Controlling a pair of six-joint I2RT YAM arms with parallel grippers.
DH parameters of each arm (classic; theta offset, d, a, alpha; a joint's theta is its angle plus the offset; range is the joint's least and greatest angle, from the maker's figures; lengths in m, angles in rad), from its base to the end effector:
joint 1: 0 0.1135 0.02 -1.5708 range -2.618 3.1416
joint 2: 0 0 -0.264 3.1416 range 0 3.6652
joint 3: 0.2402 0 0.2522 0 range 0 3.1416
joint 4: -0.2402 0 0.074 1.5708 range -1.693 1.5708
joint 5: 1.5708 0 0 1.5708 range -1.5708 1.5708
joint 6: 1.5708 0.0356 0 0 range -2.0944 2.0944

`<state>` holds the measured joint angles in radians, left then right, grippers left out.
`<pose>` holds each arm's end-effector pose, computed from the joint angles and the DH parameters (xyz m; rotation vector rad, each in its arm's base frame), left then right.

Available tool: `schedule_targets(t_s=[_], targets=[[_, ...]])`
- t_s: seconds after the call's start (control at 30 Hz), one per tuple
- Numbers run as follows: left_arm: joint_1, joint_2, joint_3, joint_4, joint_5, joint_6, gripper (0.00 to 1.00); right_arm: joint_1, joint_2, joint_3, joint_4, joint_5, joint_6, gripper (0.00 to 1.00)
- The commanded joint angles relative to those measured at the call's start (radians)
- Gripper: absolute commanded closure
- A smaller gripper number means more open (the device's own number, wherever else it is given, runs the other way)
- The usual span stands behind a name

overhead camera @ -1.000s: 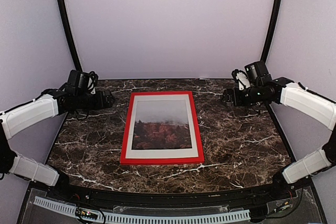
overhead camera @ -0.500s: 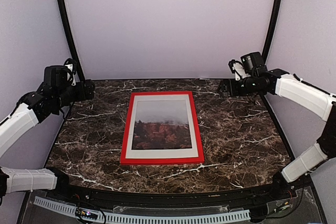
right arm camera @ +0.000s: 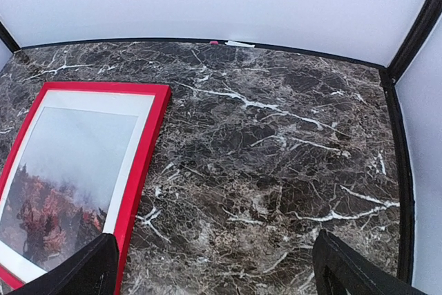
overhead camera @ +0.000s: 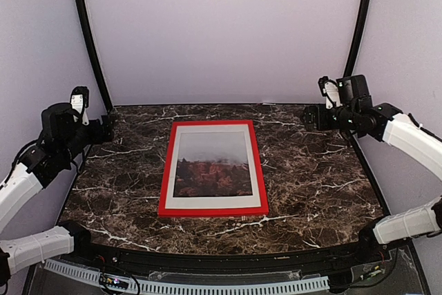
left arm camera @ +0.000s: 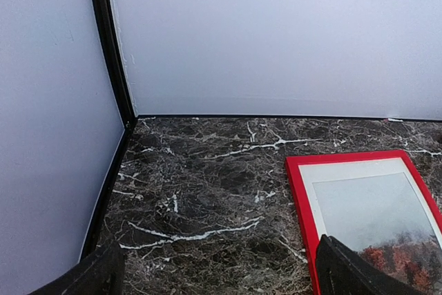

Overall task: Put the photo into the frame
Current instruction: Reset both arms

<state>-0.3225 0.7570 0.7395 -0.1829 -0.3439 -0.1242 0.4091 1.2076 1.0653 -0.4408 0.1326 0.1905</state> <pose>0.1740 -0.0455 0.3291 -0.0736 1.7578 -0.0203 0.2482 0.1025 0.3248 -0.1584 2.1494 0.2058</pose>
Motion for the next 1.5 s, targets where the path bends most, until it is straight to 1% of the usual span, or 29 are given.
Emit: schedule_targets(t_s=[0.0,0.1,0.2,0.33,0.5,0.7,1.23,1.47], targets=[[0.007,-0.139,-0.095,0.111,0.010,0.021,0.01,-0.006,-0.089,-0.081,0.048,0.064,-0.015,0.01],[0.007,-0.220,-0.155,0.123,-0.003,0.019,0.01,-0.006,-0.159,-0.140,0.069,0.101,-0.023,0.01],[0.007,-0.299,-0.177,0.115,0.028,0.059,0.01,-0.006,-0.243,-0.200,0.128,0.117,-0.020,0.01],[0.007,-0.326,-0.184,0.102,0.060,0.080,0.01,-0.006,-0.311,-0.231,0.184,0.104,-0.030,0.01],[0.007,-0.296,-0.164,0.067,0.041,0.084,0.01,-0.006,-0.307,-0.243,0.190,0.108,-0.025,0.01],[0.007,-0.278,-0.155,0.052,0.073,0.093,0.01,-0.006,-0.292,-0.238,0.184,0.109,-0.027,0.01],[0.007,-0.280,-0.158,0.047,0.070,0.094,0.01,-0.006,-0.290,-0.243,0.196,0.123,-0.025,0.01],[0.007,-0.278,-0.158,0.045,0.068,0.092,0.01,-0.006,-0.287,-0.245,0.208,0.098,-0.030,0.01]])
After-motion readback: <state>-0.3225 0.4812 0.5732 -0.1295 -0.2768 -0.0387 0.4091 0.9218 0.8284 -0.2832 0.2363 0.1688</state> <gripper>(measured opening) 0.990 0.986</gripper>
